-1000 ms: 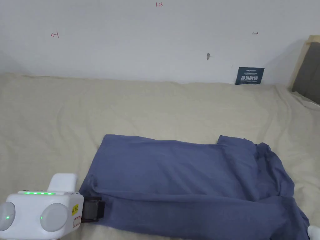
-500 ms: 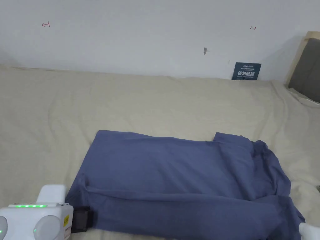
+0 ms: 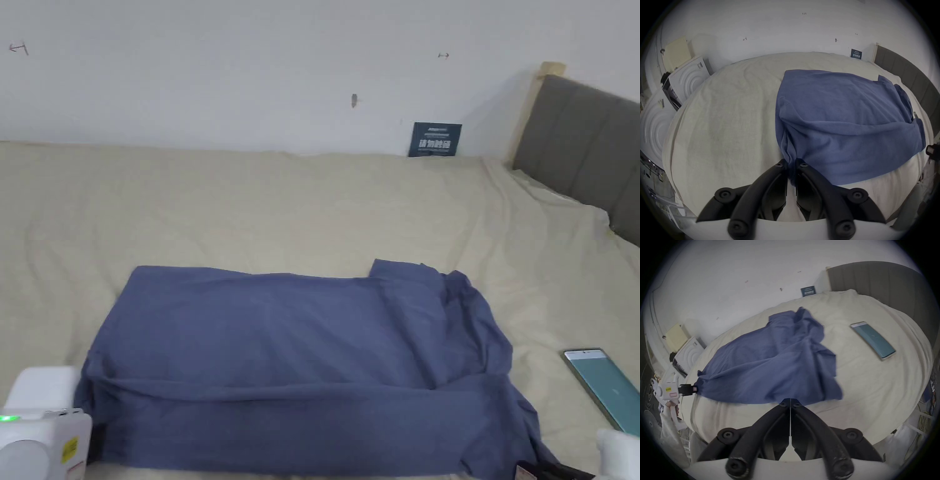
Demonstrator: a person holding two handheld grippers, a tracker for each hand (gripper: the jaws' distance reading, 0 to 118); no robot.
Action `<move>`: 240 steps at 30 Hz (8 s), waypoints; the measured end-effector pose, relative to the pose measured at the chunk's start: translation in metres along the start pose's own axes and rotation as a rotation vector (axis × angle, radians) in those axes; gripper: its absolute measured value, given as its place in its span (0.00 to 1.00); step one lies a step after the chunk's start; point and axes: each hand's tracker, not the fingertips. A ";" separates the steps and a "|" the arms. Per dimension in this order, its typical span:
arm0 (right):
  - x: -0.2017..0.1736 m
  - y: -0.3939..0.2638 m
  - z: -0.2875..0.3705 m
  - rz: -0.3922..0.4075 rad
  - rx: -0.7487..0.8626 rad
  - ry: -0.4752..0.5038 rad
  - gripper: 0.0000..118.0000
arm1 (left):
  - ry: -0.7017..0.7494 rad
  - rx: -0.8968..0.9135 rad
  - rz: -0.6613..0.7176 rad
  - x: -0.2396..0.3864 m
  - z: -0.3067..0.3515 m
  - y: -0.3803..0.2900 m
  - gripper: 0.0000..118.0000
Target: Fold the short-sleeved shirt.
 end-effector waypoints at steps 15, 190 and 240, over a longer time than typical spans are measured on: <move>0.036 0.021 -0.072 -0.009 -0.079 -0.161 0.82 | -0.008 0.014 -0.006 0.001 0.006 -0.003 0.08; -0.011 -0.002 0.100 0.249 0.043 -0.196 0.85 | -0.108 0.192 -0.016 -0.025 0.147 -0.079 0.98; -0.223 -0.083 -0.034 0.368 -0.343 0.228 0.00 | -0.902 -0.208 0.577 -0.124 0.018 -0.062 0.99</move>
